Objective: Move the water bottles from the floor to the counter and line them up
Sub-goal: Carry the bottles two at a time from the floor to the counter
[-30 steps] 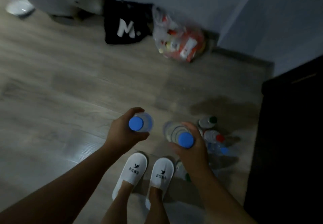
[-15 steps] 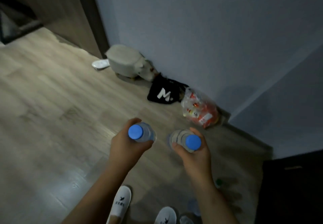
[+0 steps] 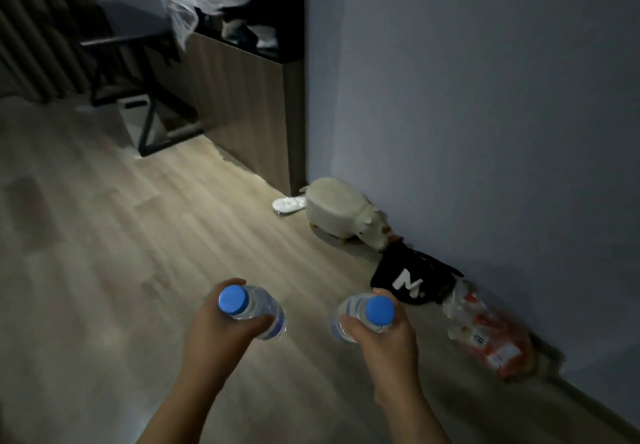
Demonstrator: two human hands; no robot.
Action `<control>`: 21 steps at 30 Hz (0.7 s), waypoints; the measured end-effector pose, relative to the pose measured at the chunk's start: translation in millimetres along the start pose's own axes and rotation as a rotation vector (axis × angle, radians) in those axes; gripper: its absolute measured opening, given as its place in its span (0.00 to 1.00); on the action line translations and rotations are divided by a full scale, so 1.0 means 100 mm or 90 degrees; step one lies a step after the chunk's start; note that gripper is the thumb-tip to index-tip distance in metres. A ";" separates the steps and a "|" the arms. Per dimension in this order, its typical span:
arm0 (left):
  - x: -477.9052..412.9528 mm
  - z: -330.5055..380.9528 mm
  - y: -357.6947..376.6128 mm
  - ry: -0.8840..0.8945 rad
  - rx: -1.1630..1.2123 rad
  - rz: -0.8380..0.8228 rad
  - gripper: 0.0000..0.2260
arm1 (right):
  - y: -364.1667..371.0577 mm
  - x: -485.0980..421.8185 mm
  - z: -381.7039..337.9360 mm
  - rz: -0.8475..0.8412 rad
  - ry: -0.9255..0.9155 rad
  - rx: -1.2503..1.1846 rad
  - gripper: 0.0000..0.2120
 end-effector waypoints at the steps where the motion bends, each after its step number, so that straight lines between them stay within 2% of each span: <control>1: -0.11 -0.02 -0.15 -0.005 0.004 0.014 0.22 | 0.20 -0.02 -0.04 -0.014 -0.001 -0.005 0.26; 6: -0.55 -0.17 -0.83 -0.020 0.022 0.085 0.23 | 1.16 -0.06 -0.17 -0.081 0.020 -0.030 0.21; 10: -0.79 -0.34 -1.26 -0.059 0.084 0.150 0.23 | 1.82 -0.07 -0.27 -0.124 0.027 -0.011 0.33; 14: -1.02 -0.53 -1.59 -0.089 0.123 0.213 0.22 | 2.38 -0.14 -0.35 -0.200 0.013 0.045 0.27; 18: -1.31 -0.65 -1.89 -0.112 0.136 0.273 0.23 | 2.90 -0.30 -0.45 -0.248 -0.004 0.052 0.33; 21: -1.60 -0.67 -2.05 -0.115 0.142 0.310 0.22 | 3.26 -0.47 -0.55 -0.276 -0.009 0.040 0.25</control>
Point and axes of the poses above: each hand's wrist, its own x-axis away from the middle knuckle, its own y-axis out of the palm, z = x × y, the point moved 2 cm from there along -x, towards the middle knuckle
